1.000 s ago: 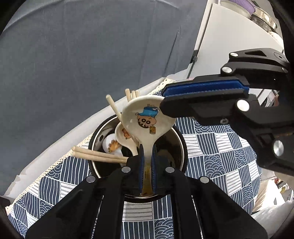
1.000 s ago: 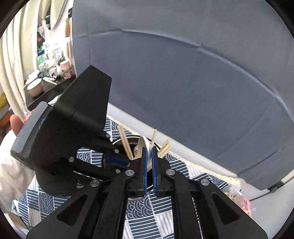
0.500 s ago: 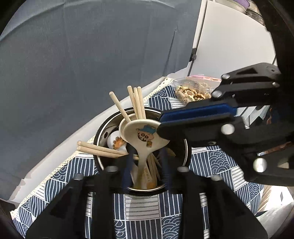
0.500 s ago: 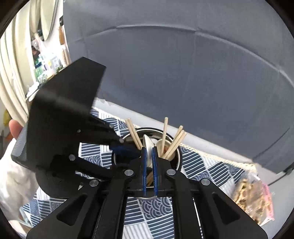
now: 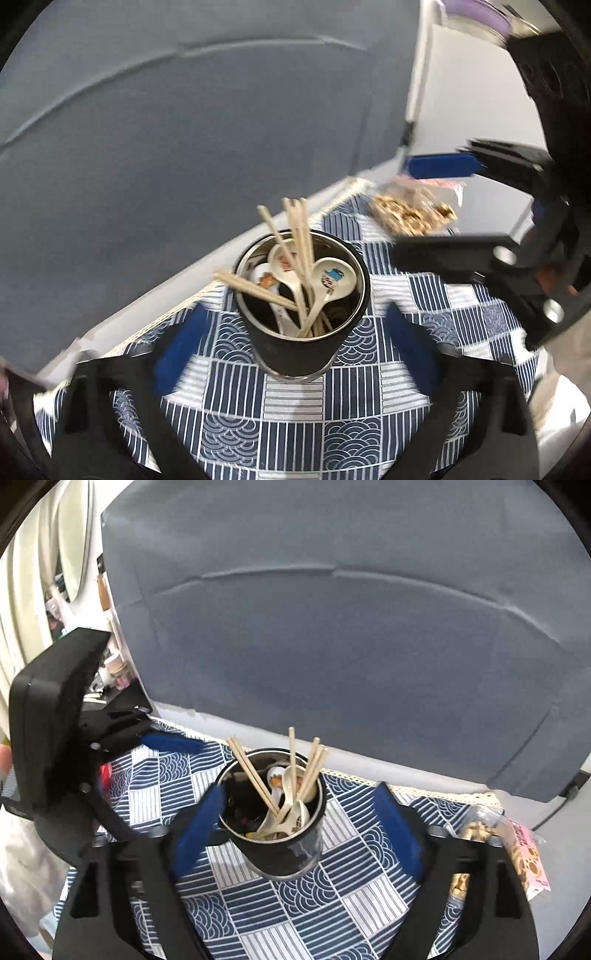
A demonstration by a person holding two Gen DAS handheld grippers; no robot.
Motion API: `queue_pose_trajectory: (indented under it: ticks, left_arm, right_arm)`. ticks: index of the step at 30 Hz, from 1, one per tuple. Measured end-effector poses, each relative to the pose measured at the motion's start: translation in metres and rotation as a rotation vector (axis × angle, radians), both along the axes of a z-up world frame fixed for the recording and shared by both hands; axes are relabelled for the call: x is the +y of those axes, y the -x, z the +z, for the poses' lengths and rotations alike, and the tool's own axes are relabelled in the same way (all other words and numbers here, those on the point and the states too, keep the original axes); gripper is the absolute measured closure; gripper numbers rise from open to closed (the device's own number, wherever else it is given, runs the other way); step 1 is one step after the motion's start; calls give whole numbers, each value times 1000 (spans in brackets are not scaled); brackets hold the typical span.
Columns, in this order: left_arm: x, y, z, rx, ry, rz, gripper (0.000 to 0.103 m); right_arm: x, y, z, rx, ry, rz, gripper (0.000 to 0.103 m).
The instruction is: Organize utensils
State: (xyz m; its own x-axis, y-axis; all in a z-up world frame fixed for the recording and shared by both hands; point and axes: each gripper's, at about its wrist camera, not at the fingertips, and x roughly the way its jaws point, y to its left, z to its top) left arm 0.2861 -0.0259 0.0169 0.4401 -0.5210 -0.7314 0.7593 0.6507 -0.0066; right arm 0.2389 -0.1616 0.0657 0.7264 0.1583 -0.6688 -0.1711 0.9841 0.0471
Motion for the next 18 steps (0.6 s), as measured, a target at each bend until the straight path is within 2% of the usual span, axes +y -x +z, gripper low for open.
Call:
queue_pose_trajectory:
  ticks: [5,9,14,18]
  left_arm:
    - [8,24,12,-29,-19,135,6]
    - [20,57,21,-72,-24,295,6]
    - [33,97,27,-74,-16,434,6]
    - [35,134,18,-45,-14,513,6]
  right_arm:
    - [-8,20,9,7,-18,1,14]
    - [-15,42,11,38,-45,2,14]
    - [-22,81,10,65,-56,19,14]
    - [-25,116,2,62,-33,10,11]
